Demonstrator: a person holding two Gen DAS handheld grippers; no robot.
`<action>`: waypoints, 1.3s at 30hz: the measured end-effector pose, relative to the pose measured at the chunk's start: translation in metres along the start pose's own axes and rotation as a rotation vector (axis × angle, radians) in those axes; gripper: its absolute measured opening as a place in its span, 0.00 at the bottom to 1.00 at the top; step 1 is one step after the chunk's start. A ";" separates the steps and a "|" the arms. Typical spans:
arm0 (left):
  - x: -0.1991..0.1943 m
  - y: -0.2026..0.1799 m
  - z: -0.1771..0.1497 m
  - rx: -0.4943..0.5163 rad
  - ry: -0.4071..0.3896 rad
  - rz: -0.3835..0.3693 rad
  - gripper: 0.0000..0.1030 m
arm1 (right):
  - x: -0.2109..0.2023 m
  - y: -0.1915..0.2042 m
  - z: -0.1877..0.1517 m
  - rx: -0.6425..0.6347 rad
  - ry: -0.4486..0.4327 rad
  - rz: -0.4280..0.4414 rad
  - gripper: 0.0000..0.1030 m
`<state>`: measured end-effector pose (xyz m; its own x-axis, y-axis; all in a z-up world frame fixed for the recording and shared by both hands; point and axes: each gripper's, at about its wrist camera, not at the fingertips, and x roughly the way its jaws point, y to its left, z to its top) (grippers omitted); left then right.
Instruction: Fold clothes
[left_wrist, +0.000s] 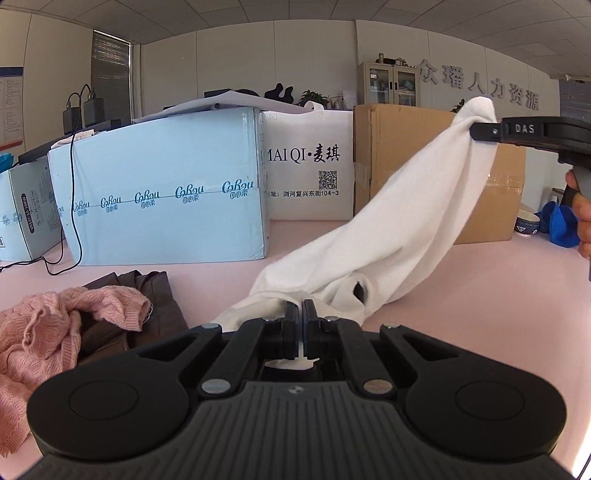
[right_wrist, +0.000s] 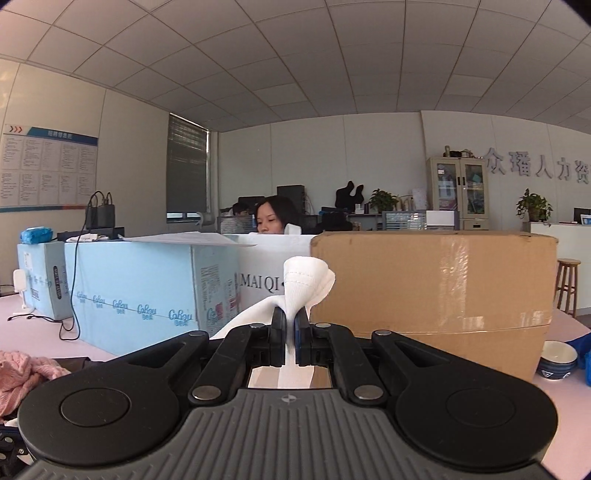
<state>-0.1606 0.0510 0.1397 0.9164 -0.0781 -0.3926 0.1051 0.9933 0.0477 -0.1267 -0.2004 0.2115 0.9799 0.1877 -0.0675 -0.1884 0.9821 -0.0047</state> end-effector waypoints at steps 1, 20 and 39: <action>0.003 -0.003 0.003 0.010 -0.004 0.006 0.02 | -0.004 -0.005 0.001 -0.003 -0.006 -0.013 0.04; 0.133 -0.084 0.043 0.165 0.154 -0.007 0.02 | -0.069 -0.164 -0.039 0.081 0.092 -0.400 0.04; 0.204 -0.097 0.000 0.178 0.160 -0.079 0.94 | 0.014 -0.167 -0.155 0.084 0.301 -0.423 0.30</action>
<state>0.0160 -0.0614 0.0548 0.8311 -0.1265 -0.5415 0.2533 0.9530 0.1661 -0.0913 -0.3645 0.0572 0.9045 -0.2268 -0.3611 0.2377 0.9712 -0.0146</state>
